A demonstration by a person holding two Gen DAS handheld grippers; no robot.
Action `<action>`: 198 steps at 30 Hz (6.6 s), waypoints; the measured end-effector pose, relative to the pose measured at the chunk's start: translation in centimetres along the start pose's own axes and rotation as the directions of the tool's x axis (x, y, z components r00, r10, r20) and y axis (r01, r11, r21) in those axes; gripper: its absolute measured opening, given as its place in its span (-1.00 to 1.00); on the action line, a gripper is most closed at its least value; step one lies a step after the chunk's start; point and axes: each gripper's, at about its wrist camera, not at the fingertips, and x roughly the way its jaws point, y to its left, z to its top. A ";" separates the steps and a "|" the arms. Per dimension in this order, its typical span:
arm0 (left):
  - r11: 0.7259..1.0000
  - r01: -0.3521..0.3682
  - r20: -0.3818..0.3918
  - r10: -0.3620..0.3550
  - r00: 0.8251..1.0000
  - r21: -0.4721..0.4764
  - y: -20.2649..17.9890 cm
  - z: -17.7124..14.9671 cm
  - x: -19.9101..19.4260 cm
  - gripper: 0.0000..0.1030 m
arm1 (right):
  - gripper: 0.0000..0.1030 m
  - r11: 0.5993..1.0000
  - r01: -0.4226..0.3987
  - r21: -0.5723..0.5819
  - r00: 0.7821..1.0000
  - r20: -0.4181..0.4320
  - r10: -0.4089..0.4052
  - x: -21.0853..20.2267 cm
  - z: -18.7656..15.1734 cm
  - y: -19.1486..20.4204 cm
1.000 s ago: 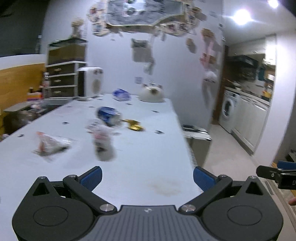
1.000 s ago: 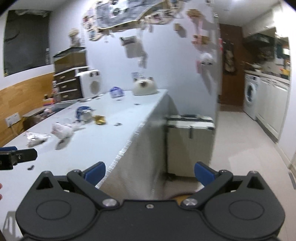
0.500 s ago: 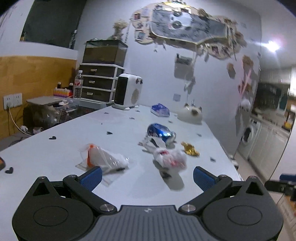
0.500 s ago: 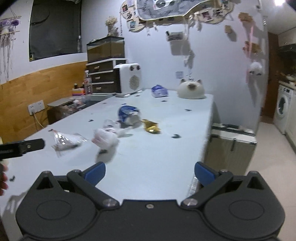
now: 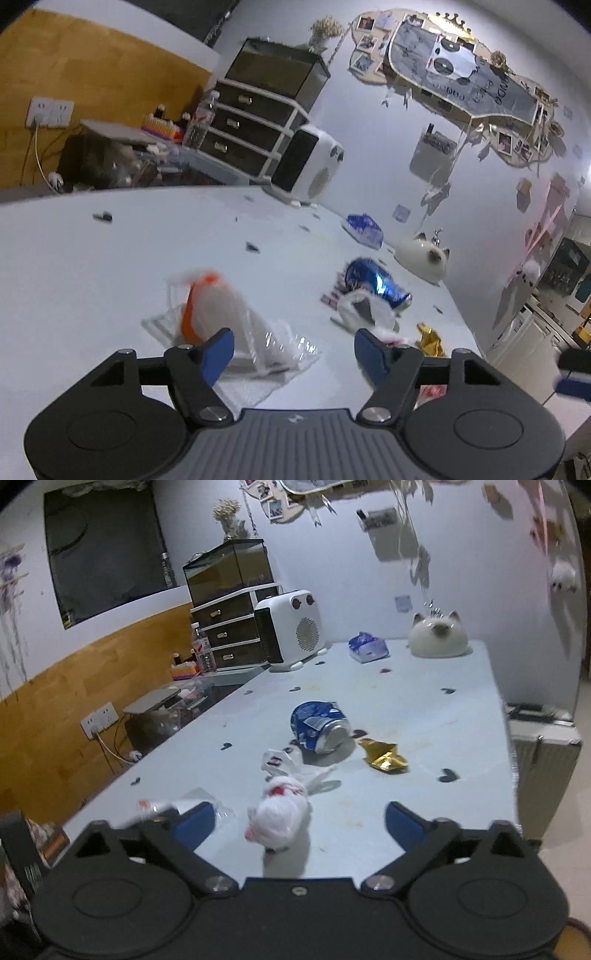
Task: Collect trash
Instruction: 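Grasp the clear plastic bag with the left tool while the right tool grasps the white bag, then lift both bags and carry them toward the wastebasket, then open the left tool over the wastebasket while the right tool releases the white bag, then withdraw both tools from the wastebasket back toward the table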
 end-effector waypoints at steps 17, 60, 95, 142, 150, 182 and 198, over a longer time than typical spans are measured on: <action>0.998 0.006 -0.004 -0.007 1.000 -0.068 1.6 0.6 2.0 -0.05 | 0.28 0.955 -0.018 0.295 0.984 -0.166 0.070 12.0 -2.2 -1.4; 0.977 -0.012 -0.003 0.013 1.000 0.211 -7.8 -7.2 -13.4 -0.92 | -0.52 0.998 -0.060 0.012 0.994 -0.092 0.061 -7.2 -11.3 -2.1; 0.856 0.295 -0.168 -0.246 0.955 0.424 -28.6 -17.8 -16.8 -0.92 | -0.52 0.951 0.293 0.102 0.949 0.093 -0.302 -23.9 -15.1 -17.3; 0.806 0.340 -0.670 0.090 0.737 0.484 -33.5 -37.7 7.5 -0.17 | -0.51 0.884 0.425 0.195 0.870 -0.358 -0.339 -8.6 -23.7 -36.7; 0.815 0.338 -0.680 0.090 0.728 0.470 -33.0 -38.0 7.2 0.19 | 0.11 0.876 0.431 0.216 0.858 -0.399 -0.324 -5.6 -24.3 -37.5; 0.849 0.285 -0.671 0.106 0.734 0.445 -31.7 -35.2 2.6 1.00 | 0.59 0.889 0.407 0.212 0.867 -0.397 -0.302 -13.1 -25.3 -34.3; 0.846 0.280 -0.625 0.079 0.777 0.455 -32.1 -32.7 -1.5 1.00 | 1.00 0.878 0.446 0.176 0.867 -0.327 -0.375 -18.7 -25.7 -32.7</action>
